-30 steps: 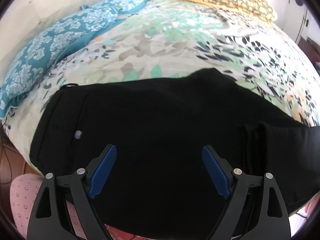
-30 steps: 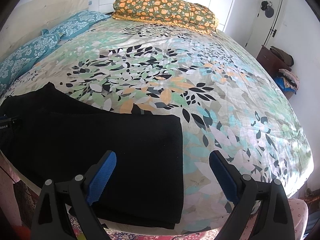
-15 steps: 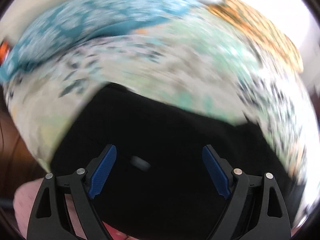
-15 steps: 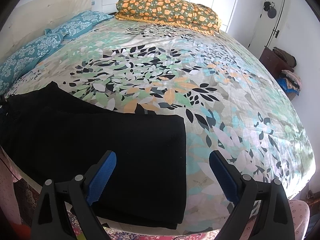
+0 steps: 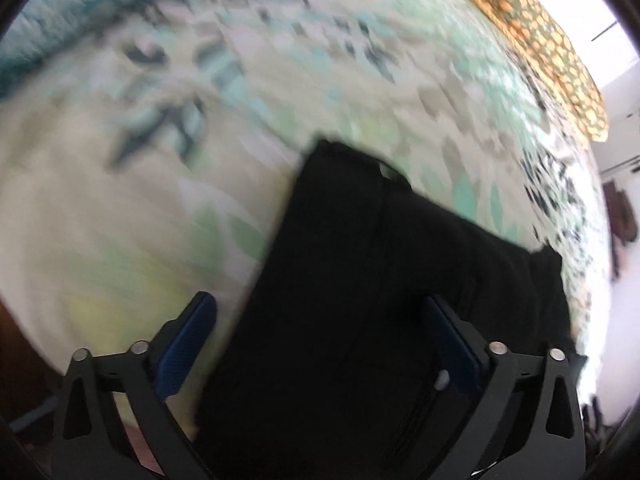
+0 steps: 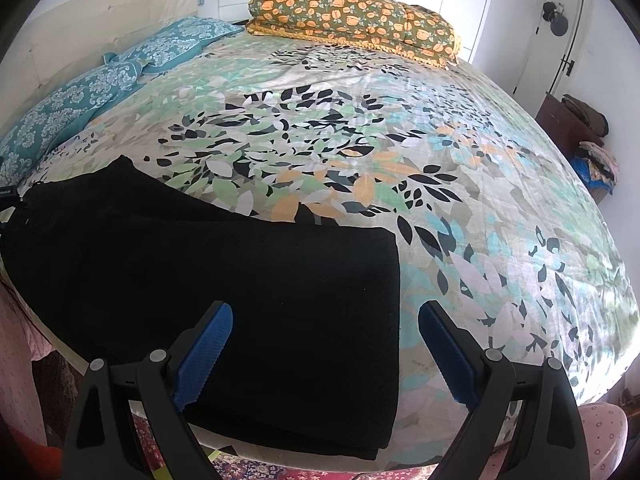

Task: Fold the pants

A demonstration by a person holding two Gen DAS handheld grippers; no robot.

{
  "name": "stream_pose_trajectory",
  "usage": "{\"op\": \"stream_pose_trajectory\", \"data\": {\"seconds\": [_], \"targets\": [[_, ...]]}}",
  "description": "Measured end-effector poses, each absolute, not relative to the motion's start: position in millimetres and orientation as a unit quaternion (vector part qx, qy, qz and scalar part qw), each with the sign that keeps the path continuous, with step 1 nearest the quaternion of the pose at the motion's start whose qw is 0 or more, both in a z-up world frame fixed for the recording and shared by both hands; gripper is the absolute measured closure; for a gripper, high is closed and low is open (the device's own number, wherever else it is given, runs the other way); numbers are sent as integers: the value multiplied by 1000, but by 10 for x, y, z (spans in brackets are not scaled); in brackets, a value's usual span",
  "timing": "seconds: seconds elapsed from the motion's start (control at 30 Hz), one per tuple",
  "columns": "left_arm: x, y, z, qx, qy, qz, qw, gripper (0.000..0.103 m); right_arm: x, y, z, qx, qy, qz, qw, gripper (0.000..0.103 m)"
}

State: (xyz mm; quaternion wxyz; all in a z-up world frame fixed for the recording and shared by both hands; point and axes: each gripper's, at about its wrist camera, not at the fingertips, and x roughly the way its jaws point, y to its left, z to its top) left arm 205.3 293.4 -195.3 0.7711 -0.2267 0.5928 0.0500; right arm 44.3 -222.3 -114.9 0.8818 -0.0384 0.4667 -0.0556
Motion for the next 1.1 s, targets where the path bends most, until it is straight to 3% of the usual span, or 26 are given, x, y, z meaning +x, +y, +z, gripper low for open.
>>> {"op": "stream_pose_trajectory", "data": {"seconds": [0.2,0.33,0.43,0.63,0.8,1.0,1.1], "targets": [[2042,2936,-1960,-239,595,42,766,2,429,-2208,-1122,-39,462,-54,884,9],[2026,2863,-1796,-238,596,31,766,70,428,-2231,-1114,-31,462,-53,885,9],[1937,2805,-1576,-231,587,37,775,83,444,-2235,-1120,-28,462,-49,885,9],[1707,2401,-822,-282,529,-25,800,86,464,-2268,-1119,-11,461,-43,886,9],[1627,1472,-399,-265,519,-111,805,86,472,-2363,-1088,14,456,-47,889,9],[1599,215,-687,-198,547,-147,800,86,409,-2531,-1031,35,448,-63,891,9],[1637,-374,-1013,-117,566,-154,801,77,366,-2636,-1015,49,447,-73,890,9]]}}
